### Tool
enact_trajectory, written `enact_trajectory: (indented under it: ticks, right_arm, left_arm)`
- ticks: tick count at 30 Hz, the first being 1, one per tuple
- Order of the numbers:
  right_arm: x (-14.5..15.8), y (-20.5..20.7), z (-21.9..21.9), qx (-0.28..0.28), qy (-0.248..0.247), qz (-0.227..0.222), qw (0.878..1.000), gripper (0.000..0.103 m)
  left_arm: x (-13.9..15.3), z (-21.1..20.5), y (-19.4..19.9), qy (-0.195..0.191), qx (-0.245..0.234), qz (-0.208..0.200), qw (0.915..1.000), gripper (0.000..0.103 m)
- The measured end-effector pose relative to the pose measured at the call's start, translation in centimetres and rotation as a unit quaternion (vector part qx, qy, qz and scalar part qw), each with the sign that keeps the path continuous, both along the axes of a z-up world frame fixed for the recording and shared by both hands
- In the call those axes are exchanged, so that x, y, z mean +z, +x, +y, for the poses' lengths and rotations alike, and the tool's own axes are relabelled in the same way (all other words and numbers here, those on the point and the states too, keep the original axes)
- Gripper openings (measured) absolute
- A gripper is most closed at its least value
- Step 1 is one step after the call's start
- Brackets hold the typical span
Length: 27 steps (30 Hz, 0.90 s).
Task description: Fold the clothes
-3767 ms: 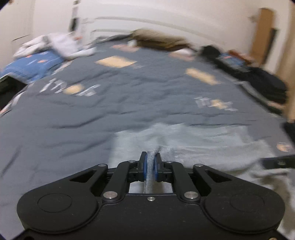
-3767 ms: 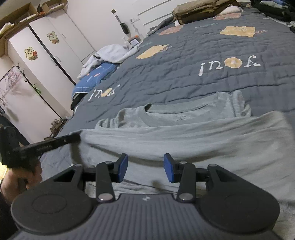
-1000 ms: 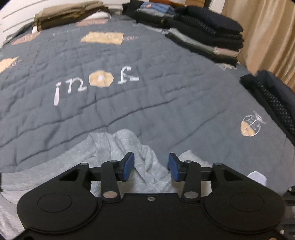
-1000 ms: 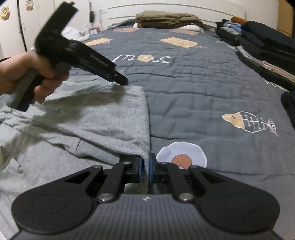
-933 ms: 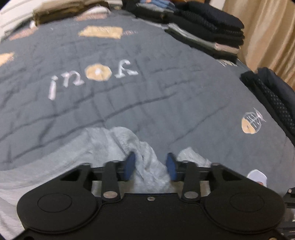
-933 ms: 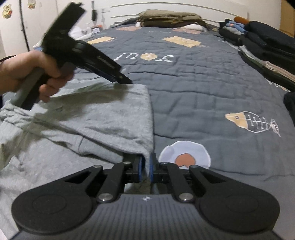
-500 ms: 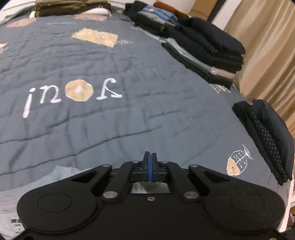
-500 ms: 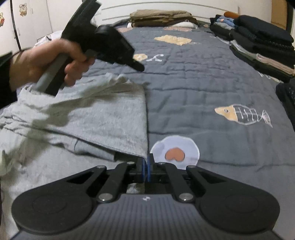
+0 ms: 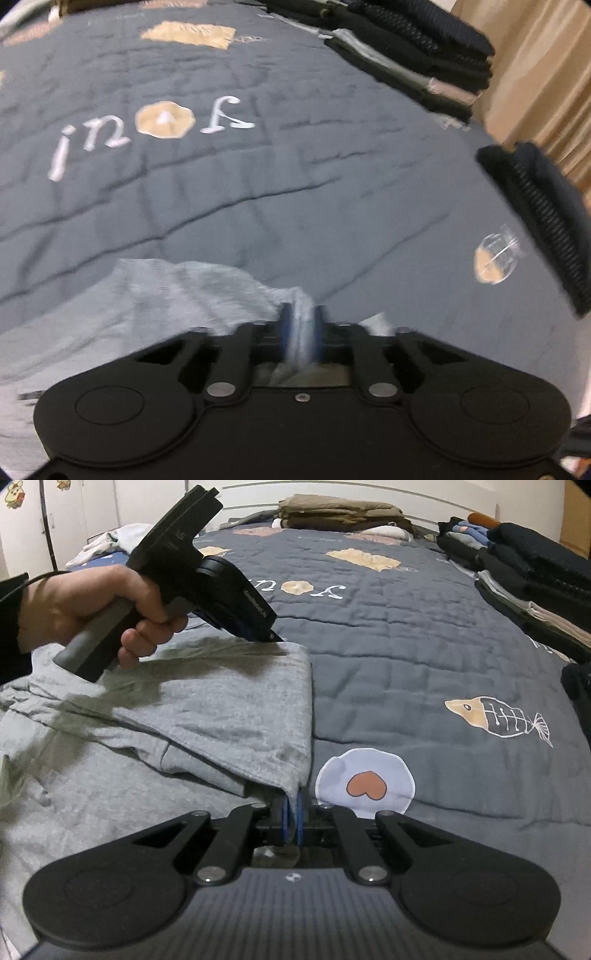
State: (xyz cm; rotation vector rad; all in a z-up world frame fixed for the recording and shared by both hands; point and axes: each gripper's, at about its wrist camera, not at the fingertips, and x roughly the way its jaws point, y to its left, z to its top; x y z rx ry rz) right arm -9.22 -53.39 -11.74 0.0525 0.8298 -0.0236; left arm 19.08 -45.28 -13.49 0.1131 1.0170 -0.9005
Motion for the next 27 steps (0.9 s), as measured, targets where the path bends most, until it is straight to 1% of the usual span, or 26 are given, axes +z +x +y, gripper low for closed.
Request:
enact_trajectory:
  ticks: [4, 6, 7, 9, 10, 11, 12, 13, 14, 15, 16, 17, 18, 19, 21, 23, 24, 25, 27]
  right_arm:
    - [0.1, -0.1, -0.7, -0.012, 0.012, 0.001, 1.0, 0.002]
    - [0.1, -0.2, -0.4, -0.007, -0.001, 0.006, 1.0, 0.002]
    - [0.1, -0.3, -0.3, -0.008, -0.003, 0.007, 1.0, 0.002]
    - [-0.1, -0.2, -0.1, -0.002, -0.007, 0.014, 1.0, 0.002]
    - [-0.2, -0.2, 0.0, 0.0, -0.013, 0.016, 1.0, 0.002]
    - [-0.3, -0.1, 0.1, 0.001, -0.014, 0.02, 1.0, 0.002]
    - [-0.3, -0.1, 0.0, 0.002, -0.013, 0.022, 1.0, 0.002]
    - [-0.3, -0.1, -0.1, 0.001, -0.012, 0.022, 1.0, 0.002]
    - [-0.2, -0.1, -0.2, 0.0, -0.009, 0.022, 1.0, 0.002]
    - [-0.2, -0.1, -0.3, -0.002, -0.007, 0.022, 1.0, 0.002]
    - [-0.2, 0.0, -0.3, -0.003, -0.007, 0.021, 1.0, 0.002]
    - [-0.2, 0.0, -0.2, -0.002, -0.011, 0.02, 1.0, 0.002]
    - [-0.2, 0.0, 0.0, -0.001, -0.015, 0.019, 1.0, 0.002]
    - [-0.2, 0.0, 0.1, -0.001, -0.019, 0.019, 1.0, 0.002]
    - [-0.3, 0.1, 0.3, -0.001, -0.027, 0.018, 0.999, 0.002]
    - [-0.3, 0.1, 0.3, -0.003, -0.03, 0.018, 0.999, 0.002]
    - [-0.4, 0.2, 0.3, -0.003, -0.028, 0.018, 0.999, 0.002]
    - [-0.4, 0.1, 0.2, -0.004, -0.026, 0.018, 0.999, 0.002]
    - [-0.5, 0.1, -0.1, -0.007, -0.013, 0.021, 1.0, 0.002]
  left_arm:
    - [1.0, -0.6, 0.2, -0.029, 0.007, -0.024, 0.9993, 0.003]
    - [1.3, -1.1, 0.4, -0.034, 0.004, -0.03, 0.999, 0.003]
    - [1.2, -1.4, 0.5, -0.026, -0.001, -0.027, 0.9993, 0.004]
    - [0.7, -1.6, 0.4, 0.01, 0.003, -0.033, 0.9994, 0.007]
    - [0.5, -1.7, 0.3, 0.029, 0.006, -0.037, 0.9989, 0.015]
    - [0.7, -1.2, 0.2, 0.028, 0.011, -0.039, 0.9988, 0.02]
    - [1.0, -0.5, 0.1, 0.018, 0.017, -0.04, 0.9989, 0.029]
    - [1.4, 0.2, 0.0, 0.007, 0.023, -0.042, 0.9988, 0.035]
    - [1.8, 0.9, -0.1, -0.004, 0.029, -0.043, 0.9987, 0.035]
    - [2.2, 1.5, -0.3, -0.014, 0.023, -0.04, 0.9988, 0.037]
    - [2.5, 1.7, -0.7, -0.02, 0.007, -0.036, 0.9991, 0.047]
    - [2.8, 1.8, -1.3, -0.024, -0.012, -0.036, 0.999, 0.052]
    - [3.1, 1.7, -1.9, -0.029, -0.032, -0.044, 0.9981, 0.054]
    - [3.3, 1.5, -2.5, -0.032, -0.052, -0.054, 0.9967, 0.054]
    - [3.1, 0.8, -3.2, -0.027, -0.076, -0.06, 0.9949, 0.054]
    - [2.3, -0.1, -3.4, -0.01, -0.084, -0.054, 0.995, 0.054]
    - [1.8, -0.6, -3.5, 0.0, -0.086, -0.05, 0.9951, 0.052]
    - [1.4, -1.0, -3.5, 0.009, -0.088, -0.046, 0.995, 0.036]
    - [1.0, -1.4, -3.6, 0.008, -0.099, -0.04, 0.9942, 0.006]
